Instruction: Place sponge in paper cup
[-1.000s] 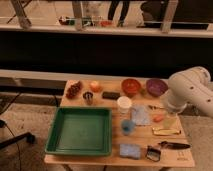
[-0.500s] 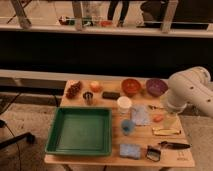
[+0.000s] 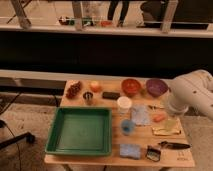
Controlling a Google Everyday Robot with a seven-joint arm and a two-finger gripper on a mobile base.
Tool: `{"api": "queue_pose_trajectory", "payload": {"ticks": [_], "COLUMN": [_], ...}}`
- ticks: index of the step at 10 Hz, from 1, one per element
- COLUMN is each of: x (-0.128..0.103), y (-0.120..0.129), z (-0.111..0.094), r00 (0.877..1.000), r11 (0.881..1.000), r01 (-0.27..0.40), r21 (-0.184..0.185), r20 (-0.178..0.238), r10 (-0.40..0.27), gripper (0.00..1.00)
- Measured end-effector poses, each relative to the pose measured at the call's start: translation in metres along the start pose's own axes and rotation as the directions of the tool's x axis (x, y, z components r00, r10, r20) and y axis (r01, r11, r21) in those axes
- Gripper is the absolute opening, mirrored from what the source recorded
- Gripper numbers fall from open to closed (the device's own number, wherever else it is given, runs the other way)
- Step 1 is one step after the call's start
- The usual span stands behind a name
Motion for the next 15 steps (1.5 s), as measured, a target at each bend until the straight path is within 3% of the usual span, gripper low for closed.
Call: {"api": "queue_pose_trajectory", "payload": {"ticks": [4,7,8,12,15], "x": [-0.002,-0.021,-0.039,-0.068,-0.072], "y": [0.050,0.083,0.095,0.114,0.113], "z": [-0.003,0.007,0.017,0.038,0.043], "r00": [1.000,0.996,0.992,0.979,0.978], "r11": [1.000,0.998,0.993,0.978,0.977], "r01": [-0.001,0.053,0.101,0.183,0.183], "r21": [0.002,-0.037,-0.062,-0.103,-0.110], "r20": [0.029,0.068,0.086,0.116,0.122], "r10": [0.001,-0.051,-0.096,-0.171,-0.169], "gripper": [0.80,0.80,0.80,0.80,0.80]}}
